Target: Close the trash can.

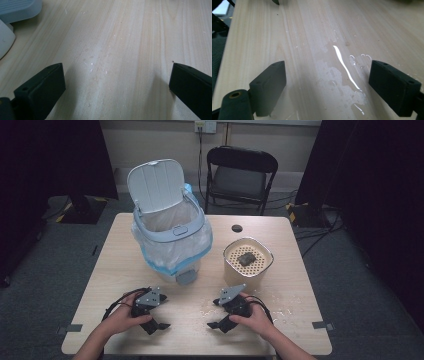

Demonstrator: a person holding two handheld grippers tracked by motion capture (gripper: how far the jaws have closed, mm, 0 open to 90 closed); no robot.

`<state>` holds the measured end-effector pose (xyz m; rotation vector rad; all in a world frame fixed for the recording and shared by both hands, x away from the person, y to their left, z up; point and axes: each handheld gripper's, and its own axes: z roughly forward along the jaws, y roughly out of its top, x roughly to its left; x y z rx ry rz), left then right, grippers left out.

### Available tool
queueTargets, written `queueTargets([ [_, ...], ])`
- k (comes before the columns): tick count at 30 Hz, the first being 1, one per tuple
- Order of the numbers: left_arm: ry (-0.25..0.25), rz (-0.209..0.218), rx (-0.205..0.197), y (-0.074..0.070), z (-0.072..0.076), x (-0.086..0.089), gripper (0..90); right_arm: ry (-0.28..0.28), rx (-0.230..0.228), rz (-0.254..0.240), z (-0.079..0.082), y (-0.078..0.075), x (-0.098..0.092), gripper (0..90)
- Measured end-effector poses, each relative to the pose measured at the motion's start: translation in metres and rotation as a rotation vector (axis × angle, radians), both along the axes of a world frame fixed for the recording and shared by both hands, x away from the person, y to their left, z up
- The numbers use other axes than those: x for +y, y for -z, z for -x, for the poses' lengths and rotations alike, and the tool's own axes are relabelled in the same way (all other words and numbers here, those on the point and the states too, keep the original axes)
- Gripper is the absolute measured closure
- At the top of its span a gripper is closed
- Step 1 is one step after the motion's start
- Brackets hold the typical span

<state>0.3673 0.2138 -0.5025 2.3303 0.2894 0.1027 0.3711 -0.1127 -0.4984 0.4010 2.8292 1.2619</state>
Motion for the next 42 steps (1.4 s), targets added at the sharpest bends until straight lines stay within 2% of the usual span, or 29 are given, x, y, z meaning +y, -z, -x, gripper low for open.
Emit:
queueTargets([
  [3,-0.001,0.001,-0.001,0.000,0.000,0.000,0.0,-0.004,-0.017,0.022,0.000,-0.001,0.001,13.5],
  [5,-0.001,0.001,0.000,0.000,0.000,0.000,0.0,-0.016,-0.047,0.038,0.001,0.000,0.002,13.4],
  [9,-0.024,-0.003,0.007,0.000,0.002,0.000,0.0,-0.034,-0.073,0.052,0.003,0.000,0.003,13.4],
  [10,-0.043,0.034,0.027,0.000,0.002,0.001,0.0,-0.024,-0.065,0.027,0.003,0.001,0.001,13.4],
  [11,-0.043,0.034,0.027,0.000,0.002,0.001,0.8,-0.024,-0.065,0.027,0.003,0.001,0.001,13.4],
  [12,-0.064,0.031,0.045,-0.003,0.002,0.004,4.3,-0.028,-0.070,0.022,0.003,0.002,0.000,13.4],
  [13,-0.079,0.041,0.057,-0.004,0.001,0.007,8.6,-0.027,-0.073,0.023,0.004,0.002,0.000,13.4],
  [15,-0.133,0.057,0.098,-0.010,-0.001,0.012,22.8,-0.019,-0.078,0.024,0.005,0.002,0.000,13.3],
  [17,-0.156,0.075,0.114,-0.017,-0.003,0.019,14.3,-0.018,-0.076,0.025,0.006,0.002,0.000,13.3],
  [18,-0.166,0.083,0.120,-0.021,-0.004,0.024,16.8,-0.019,-0.077,0.024,0.006,0.002,-0.001,13.3],
  [19,-0.183,0.099,0.144,-0.025,-0.004,0.028,18.4,-0.018,-0.077,0.025,0.006,0.002,-0.001,13.3],
  [20,-0.183,0.099,0.144,-0.025,-0.004,0.028,16.8,-0.018,-0.077,0.025,0.006,0.002,-0.001,13.3],
  [21,-0.206,0.125,0.178,-0.035,-0.007,0.038,15.7,-0.018,-0.077,0.024,0.006,0.002,-0.001,13.3],
  [23,-0.215,0.129,0.169,-0.039,-0.007,0.041,15.6,-0.018,-0.077,0.024,0.006,0.002,-0.001,13.3],
  [24,-0.252,0.131,0.165,-0.049,-0.008,0.050,15.7,-0.018,-0.078,0.024,0.006,0.003,-0.001,13.3],
  [26,-0.285,0.123,0.142,-0.060,-0.009,0.059,15.7,-0.018,-0.077,0.024,0.006,0.003,0.000,13.2],
  [28,-0.322,0.134,0.144,-0.071,-0.012,0.068,15.7,-0.019,-0.078,0.025,0.006,0.003,0.000,13.2],
  [30,-0.363,0.125,0.145,-0.081,-0.015,0.074,15.7,-0.019,-0.078,0.025,0.006,0.003,0.000,13.2],
  [31,-0.363,0.125,0.145,-0.081,-0.015,0.074,15.7,-0.019,-0.078,0.025,0.006,0.003,0.000,13.2],
  [32,-0.386,0.117,0.161,-0.086,-0.017,0.077,15.7,-0.019,-0.078,0.025,0.006,0.003,-0.001,13.2],
  [33,-0.399,0.092,0.177,-0.092,-0.020,0.080,15.7,-0.019,-0.079,0.025,0.006,0.003,-0.001,13.2],
  [34,-0.405,0.068,0.170,-0.095,-0.021,0.081,15.7,-0.020,-0.080,0.025,0.006,0.003,-0.001,13.2],
  [35,-0.405,0.068,0.170,-0.095,-0.021,0.081,15.7,-0.021,-0.082,0.025,0.006,0.003,-0.001,13.1],
  [36,-0.406,0.055,0.172,-0.101,-0.023,0.082,15.7,-0.022,-0.082,0.026,0.007,0.003,-0.001,13.1],
  [39,-0.393,0.054,0.171,-0.107,-0.026,0.083,15.9,-0.026,-0.081,0.024,0.007,0.003,-0.002,13.2],
  [42,-0.384,0.069,0.165,-0.122,-0.032,0.084,15.9,-0.026,-0.081,0.025,0.007,0.003,-0.002,13.1],
])
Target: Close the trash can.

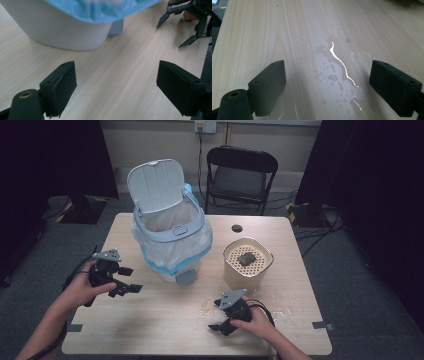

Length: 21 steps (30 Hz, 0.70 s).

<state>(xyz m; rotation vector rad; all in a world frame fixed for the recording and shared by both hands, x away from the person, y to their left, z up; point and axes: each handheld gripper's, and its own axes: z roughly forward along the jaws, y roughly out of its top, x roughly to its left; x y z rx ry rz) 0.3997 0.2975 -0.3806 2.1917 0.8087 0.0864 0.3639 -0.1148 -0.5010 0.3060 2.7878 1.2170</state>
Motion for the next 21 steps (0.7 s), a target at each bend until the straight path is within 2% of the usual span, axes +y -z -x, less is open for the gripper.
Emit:
queueTargets([
  [7,-0.014,0.048,-0.021,-0.035,-0.016,0.008,15.9,0.001,0.001,0.000,0.000,0.000,0.000,13.1],
  [9,-0.010,0.034,-0.034,-0.045,-0.020,0.009,15.9,0.001,0.001,0.000,0.000,0.000,0.000,13.1],
  [13,-0.029,0.050,-0.056,-0.062,-0.026,0.011,15.9,0.003,0.000,0.000,0.000,0.000,0.000,13.1],
  [17,-0.033,0.030,-0.062,-0.073,-0.033,0.011,15.9,0.002,-0.002,-0.001,0.000,0.000,0.000,13.1],
  [18,-0.040,0.012,-0.070,-0.077,-0.036,0.011,15.9,0.003,-0.001,-0.001,0.000,0.000,0.000,13.1],
  [21,-0.055,0.037,-0.066,-0.083,-0.042,0.015,15.9,0.002,-0.001,-0.001,0.000,0.000,0.000,13.1],
])
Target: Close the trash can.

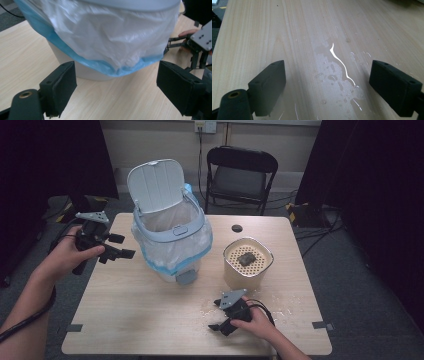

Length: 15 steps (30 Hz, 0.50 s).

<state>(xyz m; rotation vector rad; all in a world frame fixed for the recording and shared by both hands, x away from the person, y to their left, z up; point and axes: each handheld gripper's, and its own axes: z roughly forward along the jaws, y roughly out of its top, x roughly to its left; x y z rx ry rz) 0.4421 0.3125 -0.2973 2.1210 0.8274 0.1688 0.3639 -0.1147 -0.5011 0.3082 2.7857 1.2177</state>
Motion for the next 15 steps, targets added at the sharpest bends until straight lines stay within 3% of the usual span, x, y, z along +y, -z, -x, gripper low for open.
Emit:
queueTargets([
  [10,-0.049,0.008,-0.047,-0.024,-0.027,0.011,15.9,-0.008,-0.003,0.004,0.000,0.000,0.000,11.1],
  [15,-0.048,-0.001,-0.063,-0.036,-0.043,0.006,15.9,-0.011,0.003,0.009,0.000,0.000,0.002,9.0],
])
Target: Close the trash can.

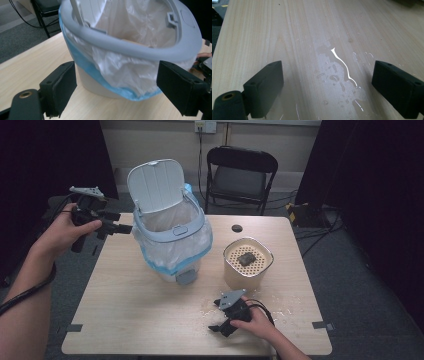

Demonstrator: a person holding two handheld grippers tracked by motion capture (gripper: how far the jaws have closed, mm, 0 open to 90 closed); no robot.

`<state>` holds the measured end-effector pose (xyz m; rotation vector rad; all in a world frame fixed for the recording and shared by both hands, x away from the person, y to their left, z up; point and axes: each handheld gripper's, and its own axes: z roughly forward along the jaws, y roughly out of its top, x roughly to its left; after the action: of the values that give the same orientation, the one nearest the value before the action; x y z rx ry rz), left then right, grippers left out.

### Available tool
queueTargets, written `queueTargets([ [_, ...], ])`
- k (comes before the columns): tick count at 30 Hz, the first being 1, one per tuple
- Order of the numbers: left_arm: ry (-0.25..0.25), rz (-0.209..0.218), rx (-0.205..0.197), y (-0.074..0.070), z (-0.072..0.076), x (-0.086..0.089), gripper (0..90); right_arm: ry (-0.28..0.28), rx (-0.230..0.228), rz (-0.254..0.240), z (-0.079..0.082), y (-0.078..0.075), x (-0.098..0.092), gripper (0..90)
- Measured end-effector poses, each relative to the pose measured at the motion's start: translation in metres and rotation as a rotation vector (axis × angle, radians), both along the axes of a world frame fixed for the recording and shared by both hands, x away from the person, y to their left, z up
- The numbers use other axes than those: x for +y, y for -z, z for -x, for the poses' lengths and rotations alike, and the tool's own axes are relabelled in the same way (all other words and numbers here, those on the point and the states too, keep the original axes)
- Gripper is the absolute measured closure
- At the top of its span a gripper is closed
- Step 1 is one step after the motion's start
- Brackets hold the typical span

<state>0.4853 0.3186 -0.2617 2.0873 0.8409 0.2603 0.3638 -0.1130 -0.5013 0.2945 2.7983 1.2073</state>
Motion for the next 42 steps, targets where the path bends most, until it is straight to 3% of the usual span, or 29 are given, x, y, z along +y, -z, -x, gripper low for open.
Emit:
queueTargets([
  [12,0.008,0.005,-0.034,-0.021,-0.031,-0.020,15.9,-0.004,0.001,0.007,-0.001,0.000,0.002,6.3],
  [16,-0.006,-0.003,-0.048,-0.022,-0.039,-0.025,15.9,-0.008,0.001,0.008,-0.001,0.000,0.002,6.0],
  [23,0.018,-0.017,-0.053,-0.021,-0.047,-0.036,16.2,-0.009,0.006,0.012,0.000,0.000,0.002,5.5],
  [26,0.025,-0.013,-0.055,-0.021,-0.048,-0.040,16.4,-0.009,0.005,0.012,0.000,0.000,0.002,5.5],
  [31,0.041,-0.042,-0.053,-0.021,-0.049,-0.050,10.5,-0.009,0.006,0.012,0.000,0.000,0.002,5.5],
  [35,0.073,-0.031,-0.047,-0.025,-0.047,-0.051,10.1,-0.011,0.006,0.013,0.000,0.000,0.002,4.6],
  [38,0.093,-0.122,-0.074,-0.029,-0.041,-0.059,10.6,-0.024,0.006,0.020,0.000,0.000,0.004,2.2],
  [41,0.101,-0.136,-0.084,-0.030,-0.038,-0.062,9.0,-0.026,0.007,0.022,0.000,0.001,0.004,1.6],
  [42,0.106,-0.123,-0.107,-0.034,-0.035,-0.064,9.0,-0.026,0.007,0.021,0.000,0.001,0.004,1.6],
])
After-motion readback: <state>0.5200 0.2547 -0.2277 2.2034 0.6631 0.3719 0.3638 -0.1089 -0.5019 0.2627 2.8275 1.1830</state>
